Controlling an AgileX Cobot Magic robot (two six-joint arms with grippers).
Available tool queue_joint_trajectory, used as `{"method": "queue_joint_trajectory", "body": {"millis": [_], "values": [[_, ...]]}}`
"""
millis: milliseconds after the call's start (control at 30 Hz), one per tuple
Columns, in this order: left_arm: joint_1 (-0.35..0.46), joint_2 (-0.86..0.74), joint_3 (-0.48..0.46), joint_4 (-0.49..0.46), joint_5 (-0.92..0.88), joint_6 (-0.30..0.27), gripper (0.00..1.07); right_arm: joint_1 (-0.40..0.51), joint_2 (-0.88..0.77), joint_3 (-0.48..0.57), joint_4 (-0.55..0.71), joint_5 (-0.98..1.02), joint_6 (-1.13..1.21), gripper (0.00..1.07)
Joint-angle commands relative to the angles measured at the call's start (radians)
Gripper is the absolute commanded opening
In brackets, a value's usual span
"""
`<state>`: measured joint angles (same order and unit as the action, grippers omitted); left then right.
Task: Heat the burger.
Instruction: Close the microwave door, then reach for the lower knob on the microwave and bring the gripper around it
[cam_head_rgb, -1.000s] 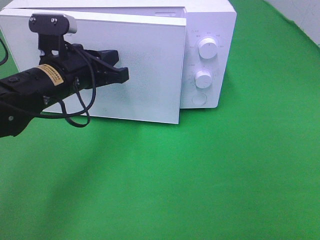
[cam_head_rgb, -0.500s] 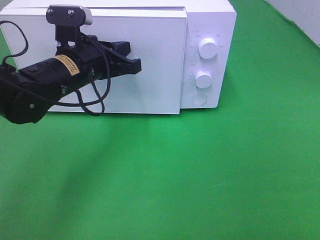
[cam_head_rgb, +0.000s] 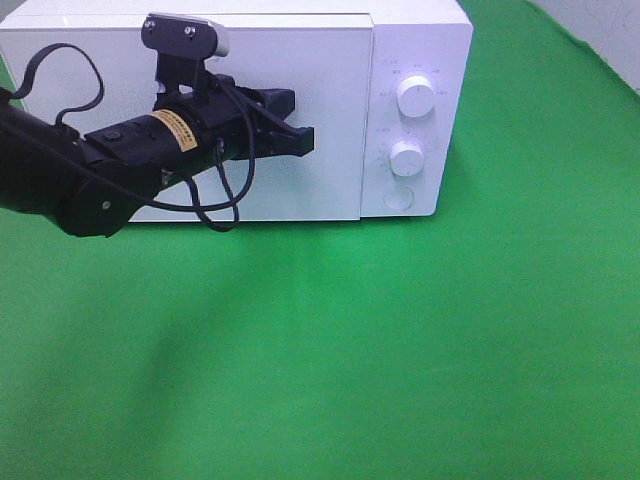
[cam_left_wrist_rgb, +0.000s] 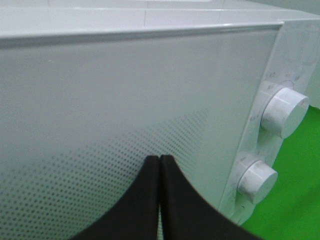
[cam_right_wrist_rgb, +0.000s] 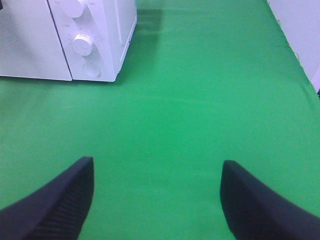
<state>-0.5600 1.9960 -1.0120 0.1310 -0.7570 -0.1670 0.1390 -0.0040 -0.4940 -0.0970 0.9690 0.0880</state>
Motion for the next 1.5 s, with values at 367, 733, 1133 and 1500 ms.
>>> {"method": "queue_joint_trajectory", "body": {"millis": [367,733,1133,1500], "values": [[0.018,0.002,-0.095,0.078,0.135,-0.118,0.0,-0.006,-0.028,0.0,-0.005,-0.01,0.013,0.69],[0.018,-0.182,0.084,0.142,0.28,-0.257,0.0,-0.006,-0.028,0.0,-0.005,-0.01,0.013,0.69],[0.018,-0.383,0.176,0.141,0.909,-0.319,0.58,-0.006,-0.028,0.0,-0.005,-0.01,0.013,0.69],[0.018,-0.459,0.176,0.116,1.403,-0.317,1.01,-0.006,-0.028,0.0,-0.005,-0.01,0.013,0.69]]}}
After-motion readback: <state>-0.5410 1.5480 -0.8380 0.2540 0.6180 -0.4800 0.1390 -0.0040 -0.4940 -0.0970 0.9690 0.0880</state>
